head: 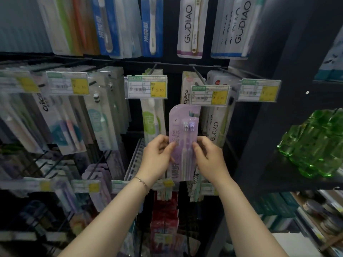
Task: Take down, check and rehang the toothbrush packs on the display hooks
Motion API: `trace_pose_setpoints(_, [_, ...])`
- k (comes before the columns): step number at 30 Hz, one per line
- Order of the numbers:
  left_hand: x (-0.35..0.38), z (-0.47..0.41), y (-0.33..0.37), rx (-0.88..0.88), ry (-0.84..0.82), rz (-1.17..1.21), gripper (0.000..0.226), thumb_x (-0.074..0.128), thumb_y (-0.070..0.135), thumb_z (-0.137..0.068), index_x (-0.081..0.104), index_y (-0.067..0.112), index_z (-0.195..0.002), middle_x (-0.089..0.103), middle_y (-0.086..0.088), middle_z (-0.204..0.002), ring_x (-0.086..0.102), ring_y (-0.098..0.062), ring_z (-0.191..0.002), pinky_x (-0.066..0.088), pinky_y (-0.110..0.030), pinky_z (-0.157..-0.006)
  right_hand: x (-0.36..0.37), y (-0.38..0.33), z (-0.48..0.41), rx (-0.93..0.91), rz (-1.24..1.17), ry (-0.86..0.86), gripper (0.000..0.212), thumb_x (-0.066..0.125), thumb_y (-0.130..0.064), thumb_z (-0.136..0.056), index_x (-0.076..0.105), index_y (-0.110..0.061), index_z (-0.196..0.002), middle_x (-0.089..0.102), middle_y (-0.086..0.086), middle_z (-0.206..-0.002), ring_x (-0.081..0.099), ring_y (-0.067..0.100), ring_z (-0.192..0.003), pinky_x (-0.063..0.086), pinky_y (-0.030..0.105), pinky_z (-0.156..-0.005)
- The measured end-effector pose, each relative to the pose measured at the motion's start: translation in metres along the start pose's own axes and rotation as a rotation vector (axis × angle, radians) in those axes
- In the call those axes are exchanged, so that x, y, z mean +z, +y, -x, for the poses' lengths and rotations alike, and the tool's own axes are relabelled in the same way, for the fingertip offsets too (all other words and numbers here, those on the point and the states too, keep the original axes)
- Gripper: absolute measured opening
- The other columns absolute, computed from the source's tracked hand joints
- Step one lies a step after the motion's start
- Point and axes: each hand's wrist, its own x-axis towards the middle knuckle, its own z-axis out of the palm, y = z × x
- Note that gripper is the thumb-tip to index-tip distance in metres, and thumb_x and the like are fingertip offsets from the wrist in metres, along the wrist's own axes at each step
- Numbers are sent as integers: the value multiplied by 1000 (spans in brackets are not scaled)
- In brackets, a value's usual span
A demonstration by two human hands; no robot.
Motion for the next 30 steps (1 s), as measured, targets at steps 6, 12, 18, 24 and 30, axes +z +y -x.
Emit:
trace_pose_setpoints(6, [-13, 3, 14, 47, 25, -24, 9, 63, 16, -92, 62, 15, -83, 69, 1, -71, 61, -12, -49, 52, -37, -50, 5, -16, 1, 18, -190, 56, 13, 51, -17, -99, 63, -15, -98, 67, -4, -75, 57, 5, -55, 51, 29, -57])
trace_pose_setpoints(12, [-32, 8, 15, 39, 9, 2, 4, 62, 15, -93, 65, 13, -91, 69, 3, -72, 61, -11, -50, 43, -15, -49, 17, -28, 2, 24, -254, 54, 14, 53, -16, -98, 64, -18, -89, 63, -5, -62, 53, 11, -48, 47, 30, -50])
trace_pose_setpoints(18, [-65, 9, 13, 73, -38, 20, 13, 59, 15, -94, 65, 15, -106, 72, -4, -88, 62, -16, -57, 45, -15, -54, 40, -49, 2, -41, -240, 119, 14, 54, -17, -98, 62, -16, -86, 59, 0, -62, 53, 14, -47, 47, 35, -51])
trace_pose_setpoints(24, [-111, 17, 2, 90, -25, -15, 11, 57, 15, -96, 63, 24, -96, 70, 5, -76, 62, -11, -56, 45, -15, -52, 82, -74, 9, -57, -208, 116, 14, 54, -14, -97, 62, -14, -85, 58, -1, -57, 54, 13, -45, 49, 37, -51])
trace_pose_setpoints(30, [-155, 25, -7, 71, -23, 6, 14, 57, 14, -96, 63, 27, -95, 72, 3, -87, 62, -11, -55, 50, -21, -56, 124, -92, 18, -30, -229, 108, 15, 53, -13, -98, 63, -8, -87, 58, 8, -55, 55, 19, -45, 49, 40, -50])
